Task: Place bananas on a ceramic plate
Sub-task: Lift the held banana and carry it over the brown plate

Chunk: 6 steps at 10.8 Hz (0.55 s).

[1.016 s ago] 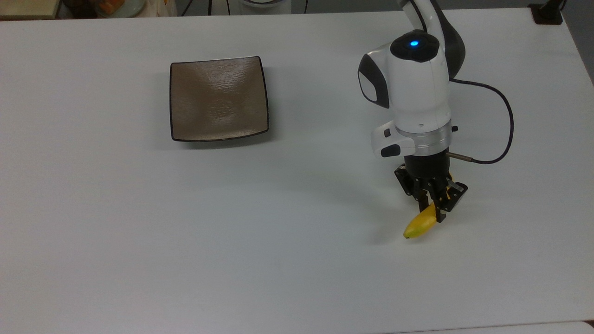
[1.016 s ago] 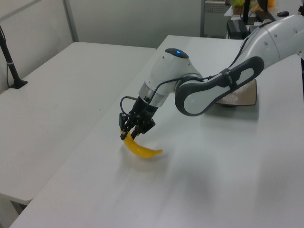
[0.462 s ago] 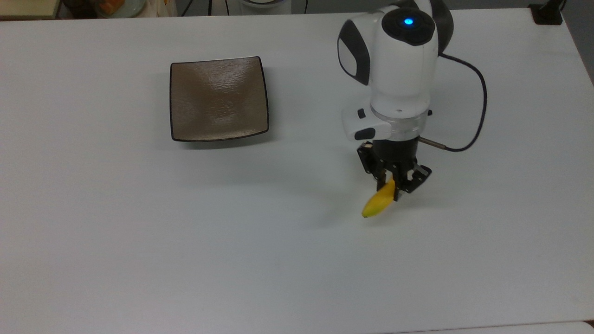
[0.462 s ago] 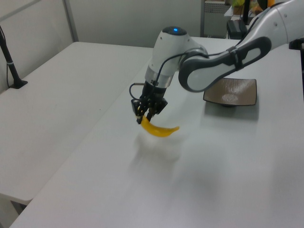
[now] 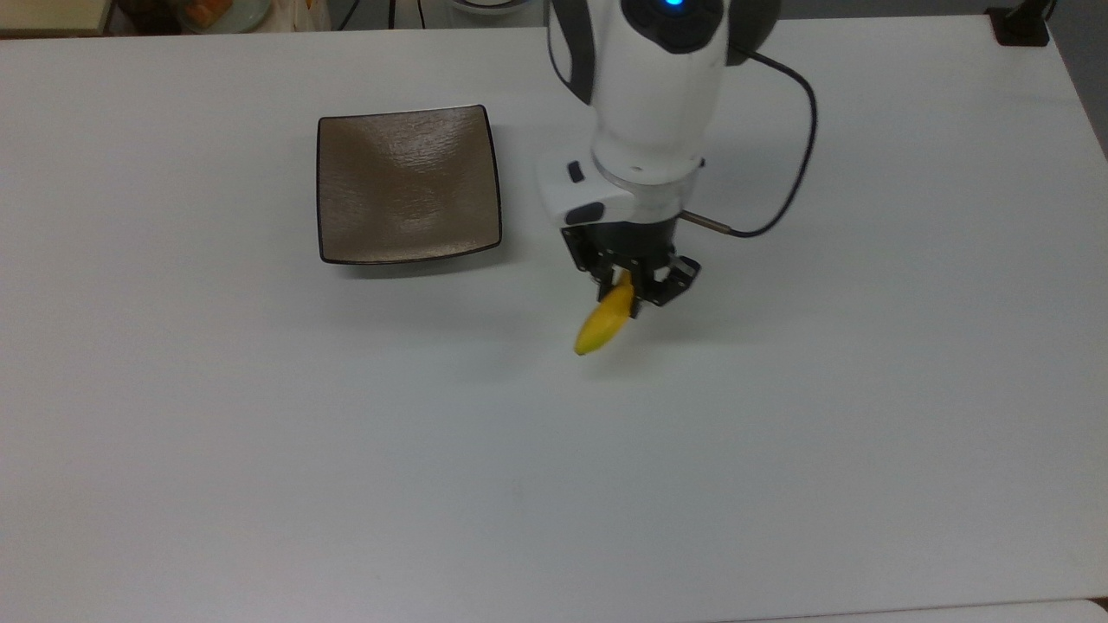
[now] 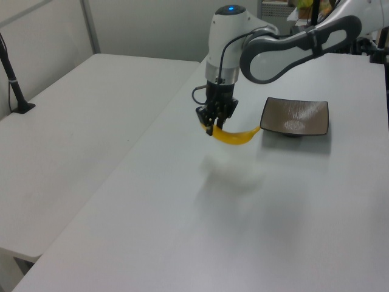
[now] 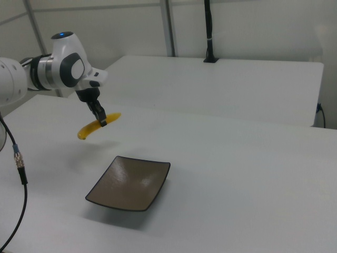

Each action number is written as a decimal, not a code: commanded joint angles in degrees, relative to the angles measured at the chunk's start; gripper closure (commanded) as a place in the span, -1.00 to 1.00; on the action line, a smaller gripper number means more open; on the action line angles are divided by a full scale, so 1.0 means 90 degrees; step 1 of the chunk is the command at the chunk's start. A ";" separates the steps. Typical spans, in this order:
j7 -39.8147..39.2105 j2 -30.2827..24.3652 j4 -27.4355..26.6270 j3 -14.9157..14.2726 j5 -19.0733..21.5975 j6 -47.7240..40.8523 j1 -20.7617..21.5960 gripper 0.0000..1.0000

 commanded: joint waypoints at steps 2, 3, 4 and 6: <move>-0.1624 -0.1075 -0.1174 -0.0525 0.0099 -0.0828 -0.0113 0.67; -0.2064 -0.1222 -0.1272 -0.0672 0.0099 -0.1092 -0.0142 0.67; -0.2503 -0.1320 -0.1273 -0.0702 0.0099 -0.1375 -0.0288 0.67; -0.3460 -0.1418 -0.1273 -0.0722 0.0070 -0.2165 -0.0532 0.67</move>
